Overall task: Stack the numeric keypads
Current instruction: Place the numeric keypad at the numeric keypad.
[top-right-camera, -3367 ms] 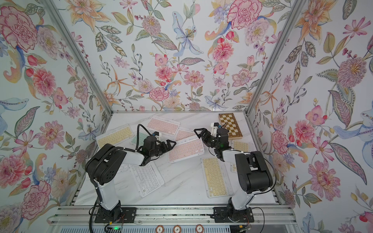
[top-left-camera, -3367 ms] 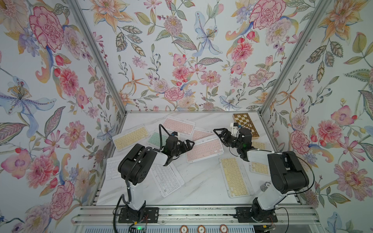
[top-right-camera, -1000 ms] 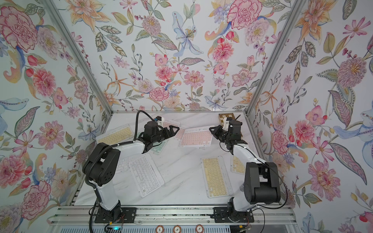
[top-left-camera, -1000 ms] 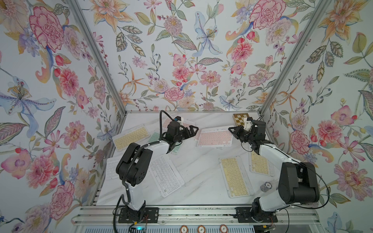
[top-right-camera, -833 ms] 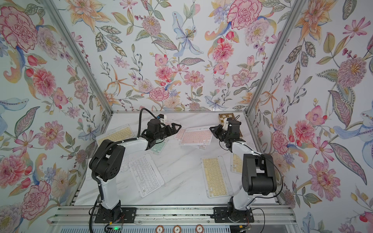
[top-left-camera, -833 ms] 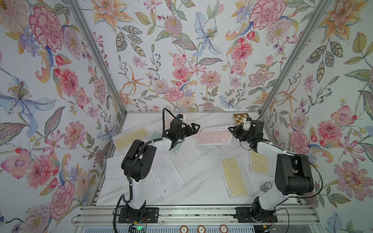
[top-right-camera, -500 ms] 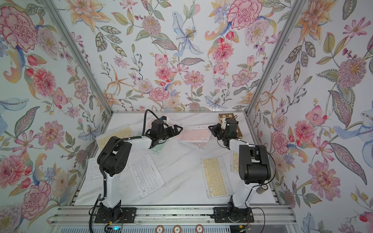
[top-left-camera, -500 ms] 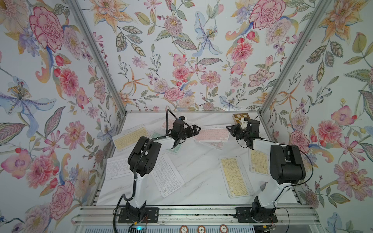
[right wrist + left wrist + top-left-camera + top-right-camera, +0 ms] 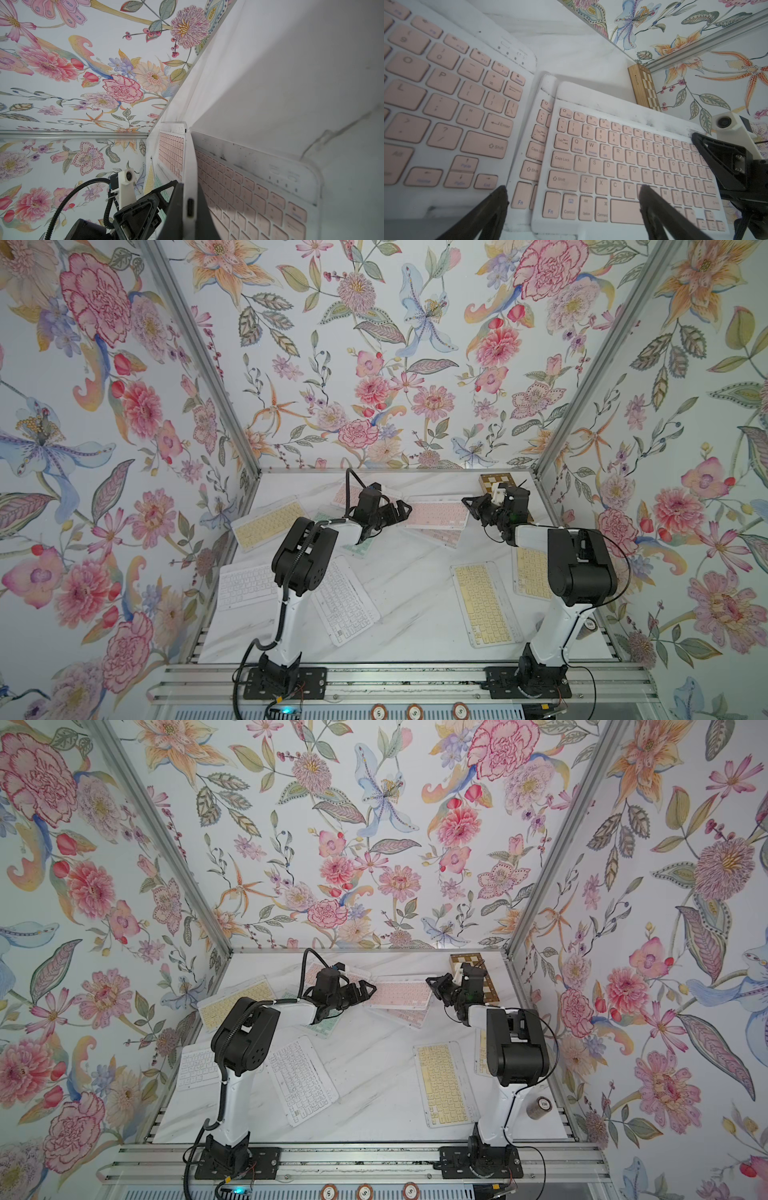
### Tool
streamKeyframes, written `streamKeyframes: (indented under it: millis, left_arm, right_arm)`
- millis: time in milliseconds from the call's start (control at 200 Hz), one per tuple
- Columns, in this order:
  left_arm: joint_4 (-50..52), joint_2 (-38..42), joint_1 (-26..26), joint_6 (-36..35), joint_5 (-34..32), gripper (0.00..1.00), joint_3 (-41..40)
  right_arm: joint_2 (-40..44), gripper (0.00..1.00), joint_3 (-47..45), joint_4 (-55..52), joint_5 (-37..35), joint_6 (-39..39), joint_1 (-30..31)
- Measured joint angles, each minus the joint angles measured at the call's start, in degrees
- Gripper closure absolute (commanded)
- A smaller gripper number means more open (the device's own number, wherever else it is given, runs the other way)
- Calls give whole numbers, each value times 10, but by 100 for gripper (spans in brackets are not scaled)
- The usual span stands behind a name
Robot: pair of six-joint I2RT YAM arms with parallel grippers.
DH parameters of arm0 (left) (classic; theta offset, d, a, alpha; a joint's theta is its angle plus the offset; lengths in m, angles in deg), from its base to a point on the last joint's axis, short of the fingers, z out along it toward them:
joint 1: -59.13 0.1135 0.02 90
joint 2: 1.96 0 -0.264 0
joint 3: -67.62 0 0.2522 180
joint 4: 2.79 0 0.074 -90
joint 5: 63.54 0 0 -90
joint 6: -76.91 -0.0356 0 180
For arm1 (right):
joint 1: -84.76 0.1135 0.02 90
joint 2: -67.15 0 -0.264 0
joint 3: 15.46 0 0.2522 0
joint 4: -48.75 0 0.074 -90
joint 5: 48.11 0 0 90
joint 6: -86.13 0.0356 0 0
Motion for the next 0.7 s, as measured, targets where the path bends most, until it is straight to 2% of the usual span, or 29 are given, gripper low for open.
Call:
streamKeyframes:
  millis: [701]
  left_arm:
    - [-9, -7, 1, 7, 2, 1, 0]
  right_arm:
    - [-46, 97, 13, 54, 8, 12, 8]
